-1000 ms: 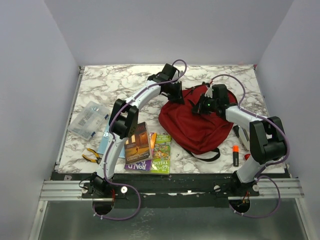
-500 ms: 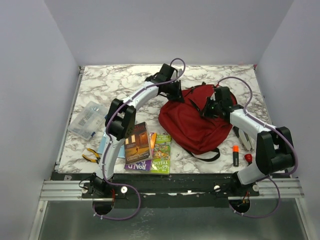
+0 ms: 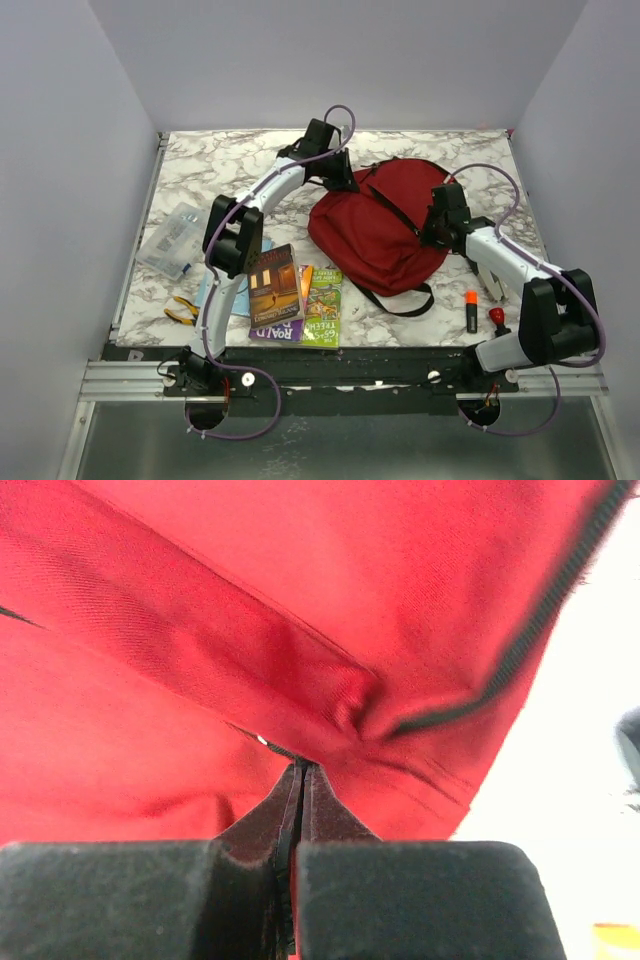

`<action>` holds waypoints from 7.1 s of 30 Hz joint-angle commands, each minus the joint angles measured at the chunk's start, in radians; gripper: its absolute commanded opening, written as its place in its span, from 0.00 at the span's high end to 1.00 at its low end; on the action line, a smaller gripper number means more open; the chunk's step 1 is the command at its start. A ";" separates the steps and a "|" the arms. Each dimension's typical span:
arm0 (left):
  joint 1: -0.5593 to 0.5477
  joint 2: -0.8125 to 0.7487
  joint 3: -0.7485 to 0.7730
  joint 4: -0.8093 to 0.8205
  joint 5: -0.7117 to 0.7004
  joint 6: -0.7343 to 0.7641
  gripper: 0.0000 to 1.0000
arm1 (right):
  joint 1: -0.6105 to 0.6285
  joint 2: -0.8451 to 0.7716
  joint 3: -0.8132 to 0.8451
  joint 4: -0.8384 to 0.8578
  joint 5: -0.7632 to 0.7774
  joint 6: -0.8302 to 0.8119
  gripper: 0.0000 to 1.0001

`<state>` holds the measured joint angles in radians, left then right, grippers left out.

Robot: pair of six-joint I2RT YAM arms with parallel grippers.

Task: Pack the student bag
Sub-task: Unzip the student bag at the center of the board, then adjust the student bag at the center of the board.

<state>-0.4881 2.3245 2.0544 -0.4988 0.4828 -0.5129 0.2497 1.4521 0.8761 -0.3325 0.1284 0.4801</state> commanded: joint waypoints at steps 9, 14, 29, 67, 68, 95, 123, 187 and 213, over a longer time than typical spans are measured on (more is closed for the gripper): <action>0.060 -0.020 0.105 0.024 0.060 -0.020 1.00 | 0.000 -0.065 -0.010 -0.090 0.069 -0.023 1.00; 0.065 0.019 0.212 -0.075 0.095 -0.035 0.68 | 0.000 -0.022 0.046 -0.077 -0.035 -0.070 0.93; 0.063 -0.366 -0.082 -0.213 0.081 0.024 0.04 | 0.012 -0.145 -0.092 -0.033 -0.325 -0.057 0.46; -0.026 -0.710 -0.298 -0.188 0.101 0.112 0.02 | 0.210 -0.046 -0.047 0.260 -0.221 0.080 0.29; -0.020 -0.707 -0.300 -0.187 0.099 0.111 0.02 | 0.194 -0.037 -0.024 0.242 -0.219 0.064 0.29; 0.036 -0.675 -0.319 -0.150 0.192 0.071 0.02 | 0.174 0.650 0.746 -0.071 0.025 -0.144 0.13; 0.043 -0.656 -0.327 -0.136 0.221 0.062 0.03 | 0.096 0.553 0.427 0.396 -0.576 0.087 0.38; 0.046 -0.647 -0.339 -0.118 0.246 0.059 0.03 | 0.072 0.614 0.523 0.374 -0.533 0.212 0.19; 0.046 -0.658 -0.345 -0.106 0.257 0.050 0.03 | 0.071 0.609 0.624 0.576 -0.864 0.531 0.55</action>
<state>-0.4461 1.6722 1.7199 -0.6289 0.7185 -0.4664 0.3164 2.1174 1.4731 0.2234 -0.6659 0.9432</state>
